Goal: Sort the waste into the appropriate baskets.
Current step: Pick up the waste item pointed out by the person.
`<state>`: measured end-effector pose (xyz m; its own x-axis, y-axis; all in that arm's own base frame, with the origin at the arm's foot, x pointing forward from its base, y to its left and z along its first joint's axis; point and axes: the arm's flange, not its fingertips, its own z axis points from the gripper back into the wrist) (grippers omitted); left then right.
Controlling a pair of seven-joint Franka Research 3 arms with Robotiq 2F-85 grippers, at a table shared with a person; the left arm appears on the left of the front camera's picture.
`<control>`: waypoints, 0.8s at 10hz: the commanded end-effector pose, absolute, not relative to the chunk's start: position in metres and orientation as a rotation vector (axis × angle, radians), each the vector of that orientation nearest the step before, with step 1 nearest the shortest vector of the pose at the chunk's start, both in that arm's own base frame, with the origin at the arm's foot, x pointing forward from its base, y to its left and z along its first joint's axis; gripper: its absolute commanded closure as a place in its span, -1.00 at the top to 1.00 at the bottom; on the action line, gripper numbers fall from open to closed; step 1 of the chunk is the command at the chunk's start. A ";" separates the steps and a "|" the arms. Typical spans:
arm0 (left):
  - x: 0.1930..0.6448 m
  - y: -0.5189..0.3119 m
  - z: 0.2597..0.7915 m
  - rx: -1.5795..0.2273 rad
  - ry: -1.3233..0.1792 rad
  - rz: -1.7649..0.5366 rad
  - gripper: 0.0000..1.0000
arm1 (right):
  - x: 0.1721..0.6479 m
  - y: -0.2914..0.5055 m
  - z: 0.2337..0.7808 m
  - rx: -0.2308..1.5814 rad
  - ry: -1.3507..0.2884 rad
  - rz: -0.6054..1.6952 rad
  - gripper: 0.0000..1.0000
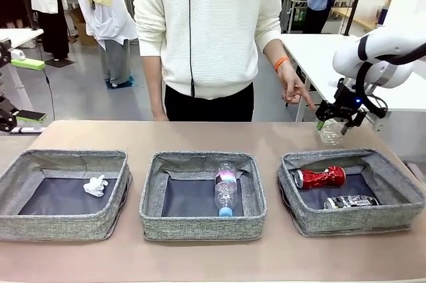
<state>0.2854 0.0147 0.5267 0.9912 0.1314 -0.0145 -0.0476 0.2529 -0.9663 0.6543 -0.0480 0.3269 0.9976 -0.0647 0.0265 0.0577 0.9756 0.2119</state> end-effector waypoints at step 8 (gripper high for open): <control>0.284 0.016 0.528 -1.317 -0.085 0.101 1.00 | 0.658 -0.041 0.315 0.176 0.045 -0.117 0.12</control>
